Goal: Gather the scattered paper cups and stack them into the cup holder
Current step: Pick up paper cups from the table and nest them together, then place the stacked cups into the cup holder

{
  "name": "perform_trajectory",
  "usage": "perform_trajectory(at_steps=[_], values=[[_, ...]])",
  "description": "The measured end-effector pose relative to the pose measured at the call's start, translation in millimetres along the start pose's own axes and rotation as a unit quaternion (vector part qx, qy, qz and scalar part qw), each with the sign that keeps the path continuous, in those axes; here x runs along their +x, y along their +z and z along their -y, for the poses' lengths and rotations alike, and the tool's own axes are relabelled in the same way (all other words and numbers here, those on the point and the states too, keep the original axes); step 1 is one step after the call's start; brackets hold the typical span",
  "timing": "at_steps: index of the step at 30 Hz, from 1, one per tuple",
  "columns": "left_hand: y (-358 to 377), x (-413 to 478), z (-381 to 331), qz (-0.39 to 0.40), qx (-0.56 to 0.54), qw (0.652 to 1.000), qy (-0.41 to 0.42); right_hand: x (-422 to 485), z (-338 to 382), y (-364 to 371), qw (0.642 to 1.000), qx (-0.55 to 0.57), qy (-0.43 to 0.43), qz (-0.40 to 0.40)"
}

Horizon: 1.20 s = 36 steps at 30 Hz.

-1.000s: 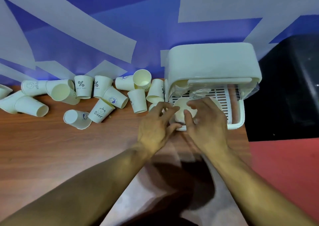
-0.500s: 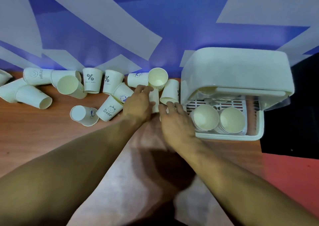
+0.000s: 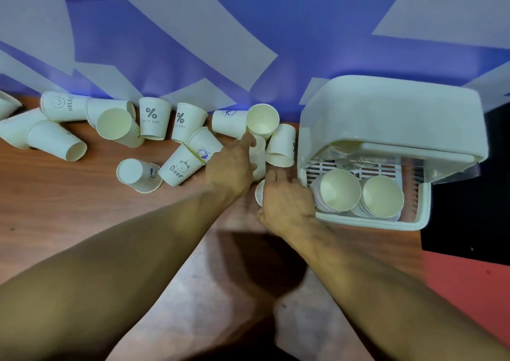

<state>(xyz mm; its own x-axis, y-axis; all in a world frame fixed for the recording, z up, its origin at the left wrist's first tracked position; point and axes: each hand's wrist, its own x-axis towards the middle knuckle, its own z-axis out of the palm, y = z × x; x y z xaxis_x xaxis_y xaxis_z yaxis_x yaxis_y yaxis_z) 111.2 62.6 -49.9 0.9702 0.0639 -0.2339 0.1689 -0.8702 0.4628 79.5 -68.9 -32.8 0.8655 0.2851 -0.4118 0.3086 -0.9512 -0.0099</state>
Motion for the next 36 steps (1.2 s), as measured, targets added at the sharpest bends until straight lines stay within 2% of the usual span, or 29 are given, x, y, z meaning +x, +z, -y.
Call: perform_trajectory(at_steps=[5, 8, 15, 18, 20, 23, 27, 31, 36], values=[[-17.1, -19.6, 1.7, -0.024, 0.022, 0.999, -0.014, -12.0, -3.2, -17.9, 0.992, 0.117, 0.018, -0.043], [-27.3, -33.7, -1.9, -0.046, 0.027, 0.998, -0.015, -23.4, -2.5, -30.1, 0.972, 0.224, 0.031, -0.061], [-59.1, -71.5, -26.2, -0.088, -0.073, 0.992, 0.048, -69.8, -10.7, -60.6, 0.926, 0.367, 0.047, -0.076], [-70.0, -85.7, -43.3, -0.146, -0.083, 0.981, 0.101, -89.4, -19.5, -68.0, 0.927, 0.357, 0.049, -0.107], [-75.3, -95.0, -59.2, -0.188, -0.078, 0.970, 0.133, -103.9, -31.8, -72.4, 0.931, 0.317, 0.023, -0.179], [-77.8, -106.3, -83.1, -0.228, -0.076, 0.960, 0.145, -125.4, -59.5, -77.2, 0.917, 0.260, -0.030, -0.300], [-67.0, -117.9, -108.7, -0.260, -0.055, 0.948, 0.174, -144.6, -102.7, -78.7, 0.892, 0.182, 0.020, -0.412], [-54.2, -125.0, -126.2, -0.259, -0.041, 0.946, 0.191, -159.7, -133.7, -78.1, 0.883, 0.156, 0.070, -0.438], [-42.9, -128.9, -137.5, -0.237, -0.024, 0.943, 0.231, -162.9, -149.6, -76.5, 0.910, 0.122, 0.076, -0.388]])
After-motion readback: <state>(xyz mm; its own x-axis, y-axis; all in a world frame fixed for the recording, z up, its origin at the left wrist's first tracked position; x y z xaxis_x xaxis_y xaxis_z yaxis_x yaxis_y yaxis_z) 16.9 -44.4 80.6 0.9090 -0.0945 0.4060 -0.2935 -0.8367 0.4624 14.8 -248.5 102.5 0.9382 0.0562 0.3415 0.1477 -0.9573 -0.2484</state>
